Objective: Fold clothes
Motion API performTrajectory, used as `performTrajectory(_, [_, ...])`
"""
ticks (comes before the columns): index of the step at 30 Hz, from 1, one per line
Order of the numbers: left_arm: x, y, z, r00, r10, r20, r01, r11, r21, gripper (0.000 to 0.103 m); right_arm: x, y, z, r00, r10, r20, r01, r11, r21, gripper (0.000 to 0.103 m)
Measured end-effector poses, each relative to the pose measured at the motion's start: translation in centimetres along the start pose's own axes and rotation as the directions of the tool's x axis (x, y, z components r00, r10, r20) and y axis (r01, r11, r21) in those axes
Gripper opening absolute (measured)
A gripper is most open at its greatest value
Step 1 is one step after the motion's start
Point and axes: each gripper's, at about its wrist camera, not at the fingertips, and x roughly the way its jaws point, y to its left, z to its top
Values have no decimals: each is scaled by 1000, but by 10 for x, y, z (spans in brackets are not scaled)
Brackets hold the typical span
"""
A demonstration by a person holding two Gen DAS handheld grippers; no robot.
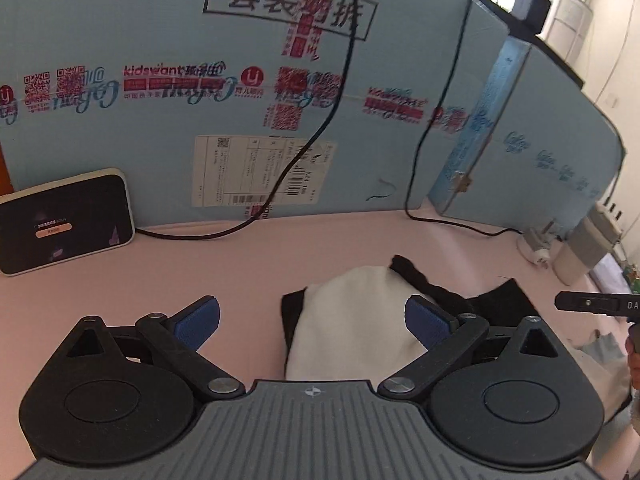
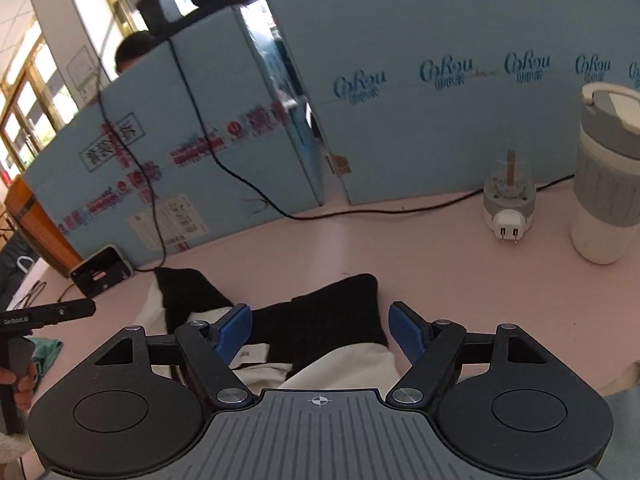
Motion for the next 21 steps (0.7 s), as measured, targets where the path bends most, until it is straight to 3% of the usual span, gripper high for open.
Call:
performTrajectory(2, [22,7,2,998,-10,-64,6,999,-51,100,26,-12,5,997,-36,-62,36,999,15,78])
performTrajectory(5, [41,13,-2,992,-77,-100,62,988,-142,100,56,-28,3,989,-12,-150,19,999,43,78])
performTrajectory(8, [50,4,-5,990,-109,-93,96,986,-136,95,63,-29,0,989,47,-139,-43,999,31,79])
performTrajectory(9, [51,-2,-5,990,-110,-91,98,988,-119,82,65,-26,1,989,59,-137,-57,998,24,77])
performTrajectory(10, [52,-8,-6,991,-99,-89,91,991,-96,71,67,-23,2,989,68,-129,-66,998,18,67])
performTrajectory(12, [51,-16,-7,991,-96,-93,91,994,-56,19,72,-11,-1,992,44,-118,-49,998,-35,47])
performTrajectory(13, [51,-16,-6,990,-108,-96,103,993,-58,13,73,-3,-1,994,11,-109,-20,996,-87,39])
performTrajectory(15, [42,-13,-3,993,-98,-59,95,995,-40,12,72,7,-1,995,-14,-97,0,991,-137,13])
performTrajectory(18, [16,-10,6,998,-35,61,32,998,47,11,58,16,1,999,-35,-11,32,982,-185,10])
performTrajectory(21, [-10,-5,15,991,19,130,-30,996,79,11,39,19,6,995,-39,97,59,975,-216,9])
